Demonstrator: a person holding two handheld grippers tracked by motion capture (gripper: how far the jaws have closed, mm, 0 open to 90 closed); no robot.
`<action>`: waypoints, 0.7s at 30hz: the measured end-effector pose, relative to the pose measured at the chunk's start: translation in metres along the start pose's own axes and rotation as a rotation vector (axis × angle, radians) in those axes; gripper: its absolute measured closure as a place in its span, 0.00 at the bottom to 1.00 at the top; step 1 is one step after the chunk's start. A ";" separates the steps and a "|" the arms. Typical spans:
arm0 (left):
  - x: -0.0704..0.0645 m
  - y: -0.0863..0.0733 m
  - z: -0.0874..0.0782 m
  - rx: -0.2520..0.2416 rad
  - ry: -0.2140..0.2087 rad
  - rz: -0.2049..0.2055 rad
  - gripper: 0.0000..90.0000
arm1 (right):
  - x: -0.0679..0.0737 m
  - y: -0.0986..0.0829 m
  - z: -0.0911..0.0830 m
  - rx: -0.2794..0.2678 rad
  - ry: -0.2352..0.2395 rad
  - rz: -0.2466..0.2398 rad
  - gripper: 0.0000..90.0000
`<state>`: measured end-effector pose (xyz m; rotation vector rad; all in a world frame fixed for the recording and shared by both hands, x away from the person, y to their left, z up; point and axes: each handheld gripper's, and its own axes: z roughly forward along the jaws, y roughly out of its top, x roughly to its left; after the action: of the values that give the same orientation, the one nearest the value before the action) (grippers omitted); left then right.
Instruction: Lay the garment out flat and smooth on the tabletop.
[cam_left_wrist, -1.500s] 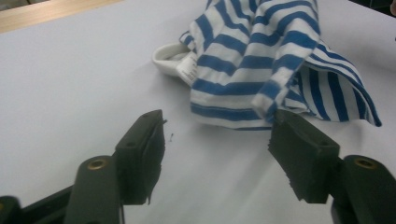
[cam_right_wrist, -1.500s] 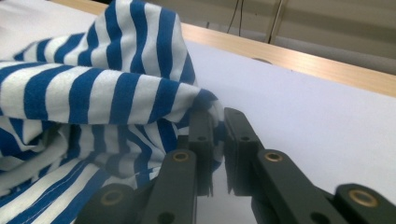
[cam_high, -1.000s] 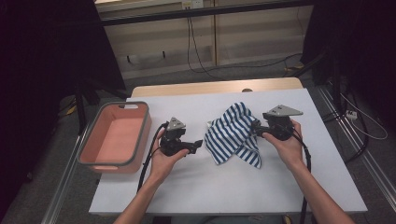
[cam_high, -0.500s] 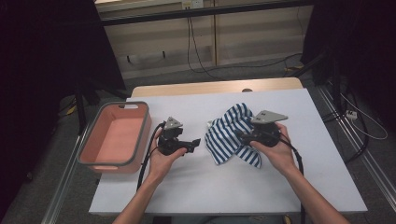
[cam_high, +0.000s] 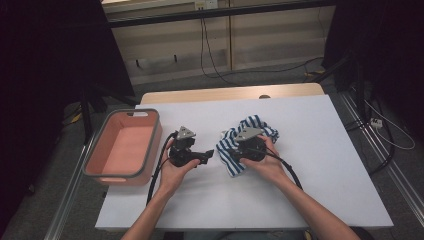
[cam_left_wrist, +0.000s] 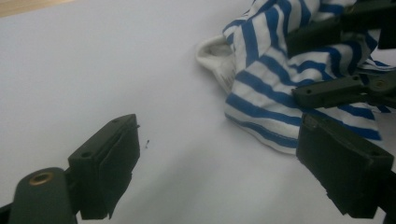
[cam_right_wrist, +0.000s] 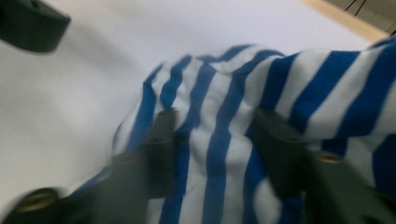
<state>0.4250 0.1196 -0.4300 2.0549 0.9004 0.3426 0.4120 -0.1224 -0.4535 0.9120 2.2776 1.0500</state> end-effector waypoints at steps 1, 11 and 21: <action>0.000 0.000 0.000 0.001 0.000 0.000 0.15 | -0.001 -0.002 0.000 0.008 0.007 -0.005 0.70; 0.002 0.001 -0.001 -0.008 0.002 -0.004 0.15 | -0.012 0.006 -0.035 -0.082 0.037 0.048 0.86; -0.003 0.000 0.002 0.006 -0.008 0.011 0.15 | -0.040 0.006 -0.066 -0.168 0.006 0.129 0.87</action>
<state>0.4236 0.1160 -0.4314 2.0655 0.8871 0.3382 0.3986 -0.1802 -0.4036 0.9969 2.1199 1.2796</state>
